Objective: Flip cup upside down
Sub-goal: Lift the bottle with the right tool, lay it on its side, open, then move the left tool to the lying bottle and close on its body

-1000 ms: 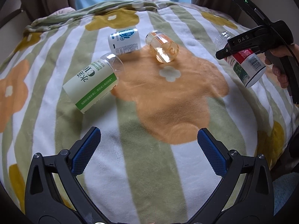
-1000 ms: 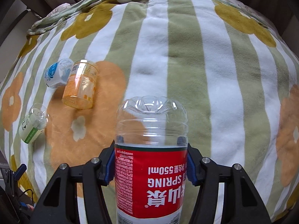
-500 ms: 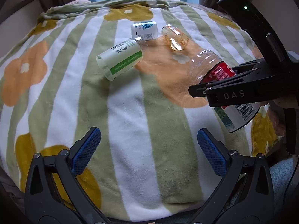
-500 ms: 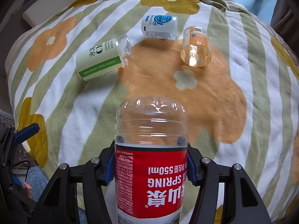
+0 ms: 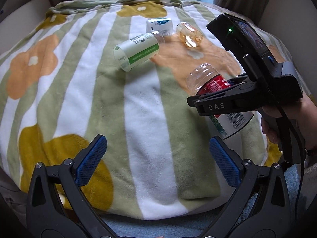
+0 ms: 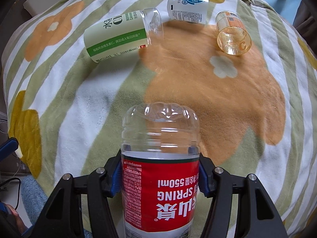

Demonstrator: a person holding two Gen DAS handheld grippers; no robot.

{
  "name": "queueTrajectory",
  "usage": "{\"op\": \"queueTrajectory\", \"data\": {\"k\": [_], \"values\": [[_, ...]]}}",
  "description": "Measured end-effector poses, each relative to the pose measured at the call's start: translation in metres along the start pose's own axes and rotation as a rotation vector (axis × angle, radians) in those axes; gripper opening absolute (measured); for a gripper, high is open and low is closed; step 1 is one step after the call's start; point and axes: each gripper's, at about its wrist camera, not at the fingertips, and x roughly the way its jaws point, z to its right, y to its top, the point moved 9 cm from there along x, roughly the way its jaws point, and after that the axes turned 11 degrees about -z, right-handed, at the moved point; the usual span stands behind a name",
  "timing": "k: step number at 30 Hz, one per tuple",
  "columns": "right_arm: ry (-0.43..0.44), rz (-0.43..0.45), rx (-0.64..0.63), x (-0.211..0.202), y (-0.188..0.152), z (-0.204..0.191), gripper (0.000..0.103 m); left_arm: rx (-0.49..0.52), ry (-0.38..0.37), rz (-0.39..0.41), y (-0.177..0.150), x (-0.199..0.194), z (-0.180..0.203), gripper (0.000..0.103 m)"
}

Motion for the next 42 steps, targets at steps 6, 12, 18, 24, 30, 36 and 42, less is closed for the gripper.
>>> {"op": "queueTrajectory", "data": {"k": [6, 12, 18, 24, 30, 36, 42], "values": [[-0.003, 0.011, 0.002, -0.005, 0.002, 0.0, 0.093, -0.006, -0.006, -0.012, 0.001, 0.0, 0.003, 0.103], [0.051, 0.04, 0.008, -0.022, 0.0, 0.005, 0.093, -0.006, 0.003, -0.016, 0.003, -0.003, 0.005, 0.103], [0.104, 0.106, 0.011, -0.057, -0.013, 0.021, 0.103, 0.005, 0.019, -0.014, 0.009, -0.015, 0.016, 0.103], [0.081, 0.179, -0.017, -0.099, -0.045, 0.047, 0.103, 0.011, 0.002, -0.018, 0.026, -0.025, 0.037, 0.103], [-0.008, 0.237, -0.017, -0.13, -0.077, 0.086, 0.103, -0.027, -0.051, -0.067, 0.049, -0.023, 0.061, 0.103], [-0.01, 0.288, 0.009, -0.141, -0.109, 0.119, 0.103, -0.12, -0.092, -0.177, 0.068, 0.011, 0.081, 0.103], [-0.048, 0.315, -0.031, -0.133, -0.129, 0.127, 0.103, -0.2, -0.033, -0.301, 0.078, 0.066, 0.088, 0.103]]}}
